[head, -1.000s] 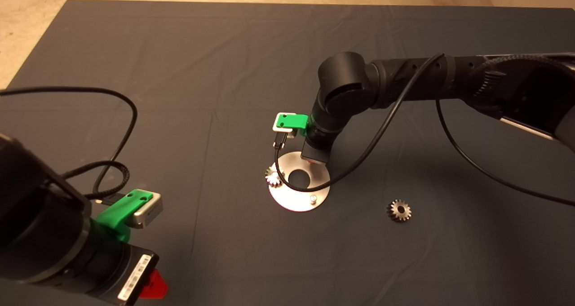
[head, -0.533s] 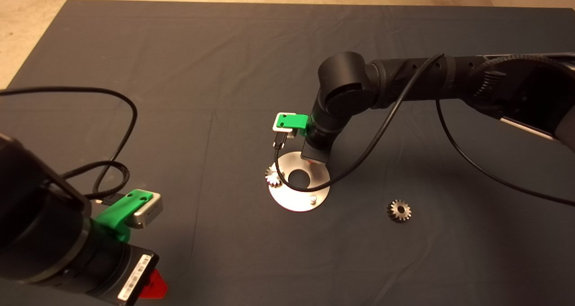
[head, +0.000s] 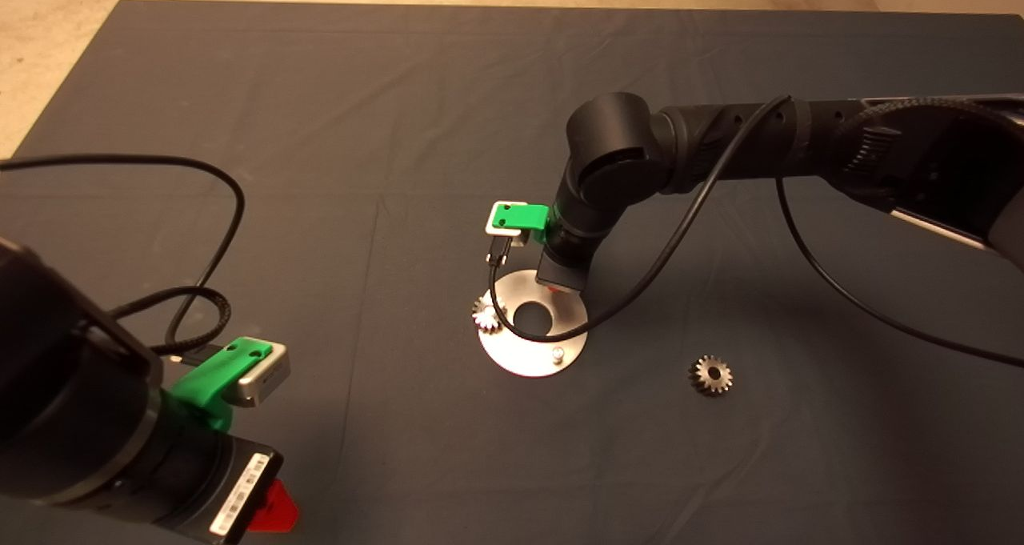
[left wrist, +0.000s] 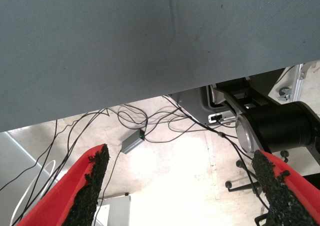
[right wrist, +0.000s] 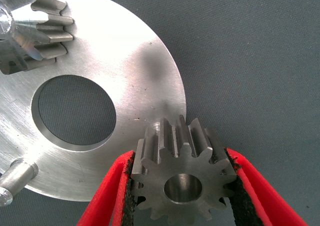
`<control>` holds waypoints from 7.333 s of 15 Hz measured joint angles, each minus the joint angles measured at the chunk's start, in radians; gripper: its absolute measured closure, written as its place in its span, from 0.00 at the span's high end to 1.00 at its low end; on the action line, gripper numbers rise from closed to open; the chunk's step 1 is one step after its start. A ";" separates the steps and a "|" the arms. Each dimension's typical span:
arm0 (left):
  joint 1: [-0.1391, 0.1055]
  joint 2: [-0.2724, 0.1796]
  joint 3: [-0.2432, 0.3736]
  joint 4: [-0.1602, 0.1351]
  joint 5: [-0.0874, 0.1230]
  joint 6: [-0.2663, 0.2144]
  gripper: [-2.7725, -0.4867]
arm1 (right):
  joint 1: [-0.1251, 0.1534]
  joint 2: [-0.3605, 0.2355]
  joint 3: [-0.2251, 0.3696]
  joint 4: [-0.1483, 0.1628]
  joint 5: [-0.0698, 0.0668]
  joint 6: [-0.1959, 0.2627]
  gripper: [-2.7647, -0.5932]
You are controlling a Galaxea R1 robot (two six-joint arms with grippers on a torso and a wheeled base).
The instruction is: Install three planetary gears onto the carrier pins
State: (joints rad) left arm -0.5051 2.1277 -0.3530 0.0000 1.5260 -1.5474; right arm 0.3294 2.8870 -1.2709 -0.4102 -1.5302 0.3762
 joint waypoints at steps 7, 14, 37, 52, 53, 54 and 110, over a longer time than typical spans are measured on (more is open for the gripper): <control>0.000 0.000 0.000 0.000 0.000 0.000 0.68 | 0.000 0.000 0.000 0.022 0.000 0.000 0.22; 0.000 0.000 0.000 0.000 0.000 0.000 0.68 | 0.000 -0.001 0.000 0.026 0.001 0.000 0.22; 0.000 0.000 0.000 0.000 0.000 0.000 0.68 | -0.006 -0.015 0.006 0.045 0.007 0.000 0.22; 0.000 0.000 0.000 0.000 0.000 0.000 0.68 | -0.011 -0.017 0.011 0.045 0.003 0.000 0.23; 0.000 0.000 0.000 0.000 0.000 0.000 0.68 | -0.011 -0.017 0.011 0.045 0.004 0.000 0.23; 0.000 0.000 0.000 0.000 0.000 0.000 0.68 | -0.011 -0.017 0.011 0.045 0.004 0.000 0.23; 0.000 0.039 0.015 -0.011 0.000 0.026 0.87 | -0.070 -0.579 0.604 0.111 0.000 0.350 0.72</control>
State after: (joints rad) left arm -0.5047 2.1664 -0.3377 -0.0109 1.5264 -1.5215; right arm 0.2598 2.3081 -0.6672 -0.2987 -1.5302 0.7264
